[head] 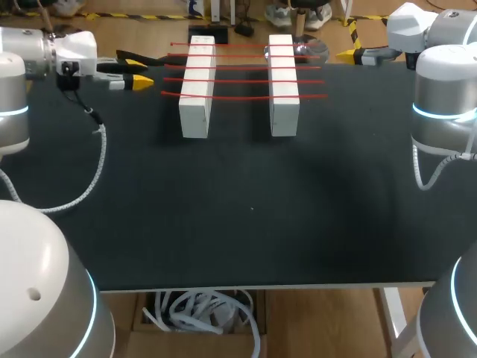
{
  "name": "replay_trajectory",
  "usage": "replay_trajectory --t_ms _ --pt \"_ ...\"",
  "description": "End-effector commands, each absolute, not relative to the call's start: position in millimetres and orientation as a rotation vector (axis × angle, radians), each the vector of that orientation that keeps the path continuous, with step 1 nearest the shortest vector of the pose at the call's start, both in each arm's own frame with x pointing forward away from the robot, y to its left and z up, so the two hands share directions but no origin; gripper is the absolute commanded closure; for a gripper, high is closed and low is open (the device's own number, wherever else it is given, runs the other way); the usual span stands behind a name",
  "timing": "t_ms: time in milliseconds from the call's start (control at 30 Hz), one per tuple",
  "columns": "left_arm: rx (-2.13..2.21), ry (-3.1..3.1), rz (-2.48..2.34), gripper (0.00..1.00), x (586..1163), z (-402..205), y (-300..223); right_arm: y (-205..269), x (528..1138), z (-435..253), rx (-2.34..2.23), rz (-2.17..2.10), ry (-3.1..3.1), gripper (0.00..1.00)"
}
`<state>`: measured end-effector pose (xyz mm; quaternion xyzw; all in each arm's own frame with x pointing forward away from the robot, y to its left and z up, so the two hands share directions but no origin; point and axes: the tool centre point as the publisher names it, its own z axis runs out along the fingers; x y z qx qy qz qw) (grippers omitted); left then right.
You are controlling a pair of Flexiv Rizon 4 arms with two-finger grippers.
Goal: Grab the tape and strap the tape.
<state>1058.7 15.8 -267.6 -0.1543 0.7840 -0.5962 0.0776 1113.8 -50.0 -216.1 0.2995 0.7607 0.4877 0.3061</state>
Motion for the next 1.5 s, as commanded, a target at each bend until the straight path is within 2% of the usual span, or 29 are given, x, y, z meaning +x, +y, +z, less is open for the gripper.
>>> replay_trajectory --t_ms 33,567,1500 --pt "-0.436 2.359 -1.801 0.55 1061 -273 17 -50 1114 -216 0.793 1.291 2.013 0.0" --pt "-0.358 2.373 -1.772 0.58 1058 -293 13 -50 1114 -216 0.793 1.291 2.013 0.0" --pt "-0.236 2.437 -1.878 0.58 1053 -312 -10 -50 1114 -216 0.793 1.291 2.013 0.0"
